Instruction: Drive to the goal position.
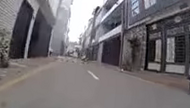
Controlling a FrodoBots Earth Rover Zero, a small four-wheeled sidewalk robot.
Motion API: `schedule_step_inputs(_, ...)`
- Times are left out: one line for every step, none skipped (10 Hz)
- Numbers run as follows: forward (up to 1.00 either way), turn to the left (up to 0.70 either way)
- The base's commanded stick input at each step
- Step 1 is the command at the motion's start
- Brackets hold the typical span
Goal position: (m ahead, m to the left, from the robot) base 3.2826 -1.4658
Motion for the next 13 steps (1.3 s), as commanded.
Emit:
schedule_step_inputs(1.0,-0.04)
schedule_step_inputs(1.0,0.03)
schedule_step_inputs(1.0,0.02)
schedule_step_inputs(1.0,-0.05)
schedule_step_inputs(1.0,-0.11)
schedule_step_inputs(1.0,-0.18)
schedule_step_inputs(1.0,-0.24)
schedule_step_inputs(1.0,-0.31)
schedule_step_inputs(1.0,-0.31)
schedule_step_inputs(1.0,-0.25)
schedule_step_inputs(1.0,-0.19)
schedule_step_inputs(1.0,-0.14)
schedule_step_inputs(1.0,-0.08)
